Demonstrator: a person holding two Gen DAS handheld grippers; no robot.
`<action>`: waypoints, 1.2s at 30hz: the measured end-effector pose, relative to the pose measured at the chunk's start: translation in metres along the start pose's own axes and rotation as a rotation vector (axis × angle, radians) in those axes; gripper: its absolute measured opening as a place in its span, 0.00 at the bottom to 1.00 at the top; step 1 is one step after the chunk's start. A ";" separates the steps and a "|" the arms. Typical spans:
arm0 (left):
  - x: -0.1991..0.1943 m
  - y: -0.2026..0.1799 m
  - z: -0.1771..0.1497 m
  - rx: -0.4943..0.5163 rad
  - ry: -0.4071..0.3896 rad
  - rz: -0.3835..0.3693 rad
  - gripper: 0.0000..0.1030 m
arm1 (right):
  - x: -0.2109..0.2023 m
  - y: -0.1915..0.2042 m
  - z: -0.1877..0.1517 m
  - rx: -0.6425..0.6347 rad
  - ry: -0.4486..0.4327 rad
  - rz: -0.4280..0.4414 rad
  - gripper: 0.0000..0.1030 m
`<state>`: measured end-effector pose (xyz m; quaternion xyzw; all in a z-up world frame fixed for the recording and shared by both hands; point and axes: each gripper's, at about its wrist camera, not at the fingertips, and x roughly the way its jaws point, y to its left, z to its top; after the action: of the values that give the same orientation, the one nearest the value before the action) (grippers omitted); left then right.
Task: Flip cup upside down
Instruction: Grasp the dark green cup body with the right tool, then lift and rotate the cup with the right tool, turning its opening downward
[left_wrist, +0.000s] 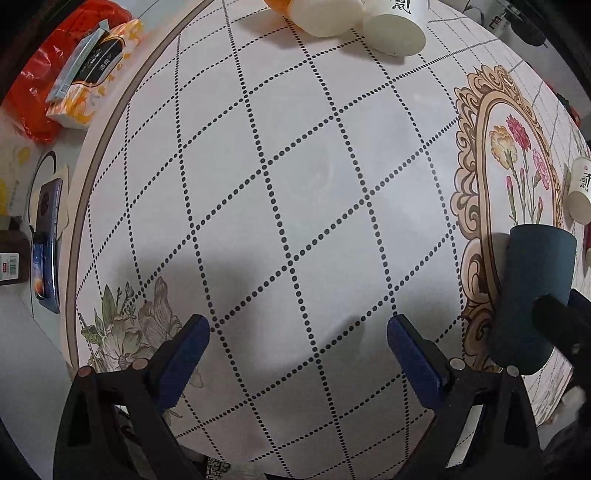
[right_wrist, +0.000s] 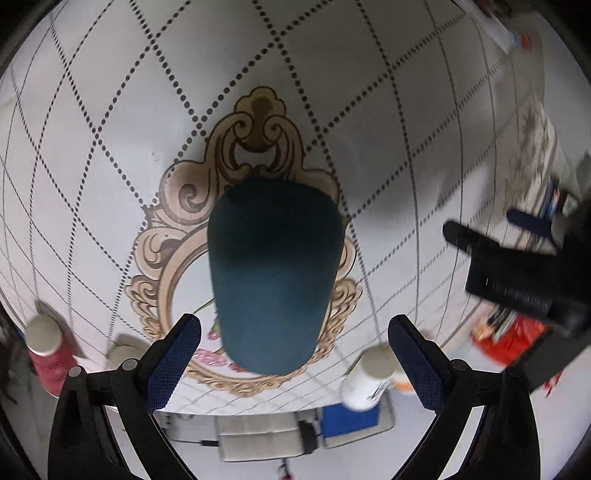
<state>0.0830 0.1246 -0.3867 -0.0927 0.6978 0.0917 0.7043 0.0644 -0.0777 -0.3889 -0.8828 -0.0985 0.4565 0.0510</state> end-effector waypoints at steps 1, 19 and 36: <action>0.000 0.001 0.000 -0.001 0.000 -0.001 0.96 | 0.002 0.000 -0.001 -0.018 -0.006 -0.002 1.00; 0.020 0.008 -0.002 0.011 0.016 -0.002 0.96 | 0.043 -0.003 -0.013 -0.106 -0.037 0.021 0.97; 0.027 0.018 0.014 0.002 0.019 -0.003 0.96 | 0.031 0.003 0.006 -0.082 -0.044 0.034 0.72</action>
<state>0.0919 0.1459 -0.4133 -0.0941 0.7043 0.0892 0.6979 0.0772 -0.0740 -0.4182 -0.8754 -0.1033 0.4722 0.0050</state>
